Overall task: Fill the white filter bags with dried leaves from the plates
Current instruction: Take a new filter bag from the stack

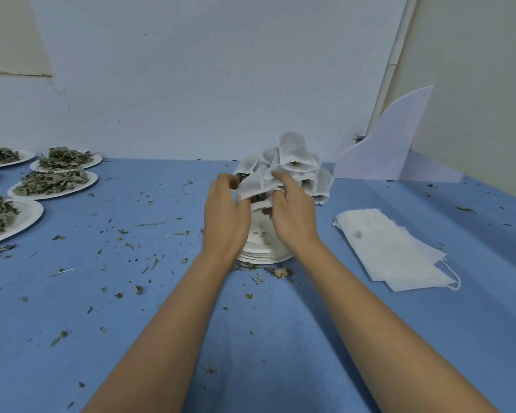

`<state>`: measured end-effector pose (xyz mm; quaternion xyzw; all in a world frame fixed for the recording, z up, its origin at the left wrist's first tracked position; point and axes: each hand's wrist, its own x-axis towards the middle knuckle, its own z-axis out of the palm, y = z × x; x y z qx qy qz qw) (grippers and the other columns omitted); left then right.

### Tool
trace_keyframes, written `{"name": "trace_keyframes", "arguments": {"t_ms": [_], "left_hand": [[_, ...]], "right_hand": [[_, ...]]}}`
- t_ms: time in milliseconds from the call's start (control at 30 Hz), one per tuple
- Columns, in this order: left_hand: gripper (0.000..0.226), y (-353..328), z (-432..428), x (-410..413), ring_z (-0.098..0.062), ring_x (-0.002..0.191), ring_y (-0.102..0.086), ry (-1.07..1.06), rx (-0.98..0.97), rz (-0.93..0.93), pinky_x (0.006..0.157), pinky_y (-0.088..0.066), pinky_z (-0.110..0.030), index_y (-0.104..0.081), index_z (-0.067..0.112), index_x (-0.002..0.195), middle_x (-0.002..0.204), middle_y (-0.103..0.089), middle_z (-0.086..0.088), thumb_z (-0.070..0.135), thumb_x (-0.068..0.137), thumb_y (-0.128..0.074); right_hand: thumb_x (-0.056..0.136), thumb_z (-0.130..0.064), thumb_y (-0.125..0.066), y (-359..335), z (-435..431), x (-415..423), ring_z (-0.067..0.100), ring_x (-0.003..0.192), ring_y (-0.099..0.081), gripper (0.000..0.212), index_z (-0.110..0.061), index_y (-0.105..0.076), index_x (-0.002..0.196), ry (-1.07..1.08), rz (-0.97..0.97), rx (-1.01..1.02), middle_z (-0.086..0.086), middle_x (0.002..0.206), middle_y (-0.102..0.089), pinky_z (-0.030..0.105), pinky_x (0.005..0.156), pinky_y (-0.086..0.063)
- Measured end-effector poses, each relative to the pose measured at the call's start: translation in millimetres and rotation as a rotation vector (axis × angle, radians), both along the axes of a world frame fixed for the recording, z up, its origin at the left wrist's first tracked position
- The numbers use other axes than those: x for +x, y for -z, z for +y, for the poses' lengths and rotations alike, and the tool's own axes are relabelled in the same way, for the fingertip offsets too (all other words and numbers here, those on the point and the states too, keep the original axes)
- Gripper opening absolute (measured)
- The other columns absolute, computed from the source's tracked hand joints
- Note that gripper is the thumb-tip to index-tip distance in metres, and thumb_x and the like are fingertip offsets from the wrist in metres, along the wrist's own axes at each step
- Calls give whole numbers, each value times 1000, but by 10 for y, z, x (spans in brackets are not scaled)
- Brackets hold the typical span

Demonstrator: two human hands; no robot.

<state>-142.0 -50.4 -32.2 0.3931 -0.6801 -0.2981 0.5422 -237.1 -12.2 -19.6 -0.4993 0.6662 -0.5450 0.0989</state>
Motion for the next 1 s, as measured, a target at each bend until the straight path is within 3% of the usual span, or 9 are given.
{"name": "trace_keyframes", "arguments": {"t_ms": [67, 200, 400, 533, 633, 700, 867, 933, 1000], "left_hand": [[39, -5, 21, 1, -19, 106, -57, 83, 28, 11, 94, -48, -36, -52, 14, 125, 125, -53, 1, -1, 89, -45], [55, -27, 20, 23, -15, 129, -43, 127, -71, -45, 107, -32, -24, -47, 9, 136, 140, -47, -2, -12, 86, -39], [50, -46, -47, 33, -14, 137, -36, 170, 108, -74, 112, -25, -25, -42, 16, 142, 149, -39, 1, 1, 95, -38], [47, -34, -47, 33, -19, 128, -44, 55, 33, -164, 104, -34, -25, -42, 18, 141, 142, -44, -4, 11, 95, -46], [32, -102, -129, 47, -20, 94, -65, 34, 141, 121, 74, -56, -24, -60, 17, 124, 120, -60, -6, 11, 93, -53], [28, -223, -242, -16, -17, 92, -66, 97, 222, 296, 71, -58, -24, -63, 14, 119, 113, -66, -6, 8, 93, -55], [36, -610, -616, -317, -5, 96, -64, 217, 181, 385, 91, -53, -34, -62, 22, 114, 102, -66, 10, -1, 93, -42], [39, -679, -838, -450, -7, 104, -62, 236, 124, 296, 96, -49, -34, -58, 18, 123, 113, -64, 7, 1, 95, -36], [44, -613, -1075, -554, -16, 124, -50, 211, 46, 106, 104, -38, -24, -47, 15, 138, 136, -54, -2, 4, 99, -31]], "right_hand": [[92, 0, -32, -10, 1, 13, 21, 95, -61, 49, -18, -55, 131, -70, -124, -22, -7, 100, -61, 48, 86, -52], [89, 5, -30, -53, -10, -9, 11, 123, -51, 55, -14, -50, 137, -139, -176, -50, -2, 137, -53, 36, 104, -44], [93, -3, -32, -17, -33, -11, 9, 117, -52, 51, -17, -47, 139, -133, -158, 24, -3, 142, -49, 37, 101, -46], [91, -2, -33, -20, -67, -14, -2, 100, -59, 52, -19, -52, 137, -128, -187, 12, -4, 134, -57, 17, 88, -48], [89, 1, -33, -59, -143, -14, 23, 104, -63, 52, -19, -60, 129, -179, -301, -36, 0, 113, -68, 41, 96, -50], [90, 1, -34, -143, -264, -28, 19, 107, -61, 50, -18, -59, 129, -211, -275, -75, 0, 116, -67, 38, 96, -50], [96, -7, -31, -426, -722, -197, 22, 87, -64, 44, -22, -50, 134, -131, 51, -101, 5, 96, -67, 34, 74, -53], [96, -7, -32, -490, -967, -335, 29, 112, -56, 44, -15, -42, 138, -20, 370, -56, 11, 115, -63, 39, 89, -47], [96, -10, -35, -470, -1169, -484, 28, 142, -23, 50, -8, -29, 146, 145, 706, 88, 10, 148, -40, 37, 112, -23]]}}
